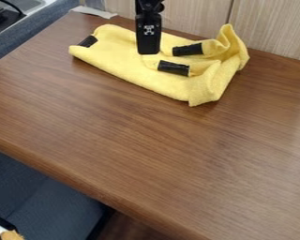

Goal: Fold the cloth from left to right

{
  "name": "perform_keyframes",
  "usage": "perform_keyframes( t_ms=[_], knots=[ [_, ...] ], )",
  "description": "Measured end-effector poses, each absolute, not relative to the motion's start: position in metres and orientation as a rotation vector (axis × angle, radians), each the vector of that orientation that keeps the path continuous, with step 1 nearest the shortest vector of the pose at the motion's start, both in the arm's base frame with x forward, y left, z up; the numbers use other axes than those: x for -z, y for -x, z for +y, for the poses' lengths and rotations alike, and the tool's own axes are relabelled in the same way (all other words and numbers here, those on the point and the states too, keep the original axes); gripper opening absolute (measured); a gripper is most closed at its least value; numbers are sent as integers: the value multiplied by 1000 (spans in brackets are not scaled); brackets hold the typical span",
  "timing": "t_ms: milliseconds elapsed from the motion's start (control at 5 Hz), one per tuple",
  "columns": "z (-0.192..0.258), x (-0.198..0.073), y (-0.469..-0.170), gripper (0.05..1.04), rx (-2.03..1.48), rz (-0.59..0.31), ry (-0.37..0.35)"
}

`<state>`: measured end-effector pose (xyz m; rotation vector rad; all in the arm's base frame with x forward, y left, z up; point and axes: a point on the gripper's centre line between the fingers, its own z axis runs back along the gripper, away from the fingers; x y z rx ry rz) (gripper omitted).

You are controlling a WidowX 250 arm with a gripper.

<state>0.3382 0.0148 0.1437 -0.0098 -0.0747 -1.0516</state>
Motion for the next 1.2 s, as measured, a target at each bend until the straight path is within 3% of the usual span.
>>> perform_keyframes(
  t_ms=[400, 800, 1200],
  knots=[
    [27, -134, -348, 1001, 976, -47, 43],
    [99, -136, -368, 1001, 700, -76, 57],
    [152, -124, -370, 1001, 353, -72, 67]
  ],
)
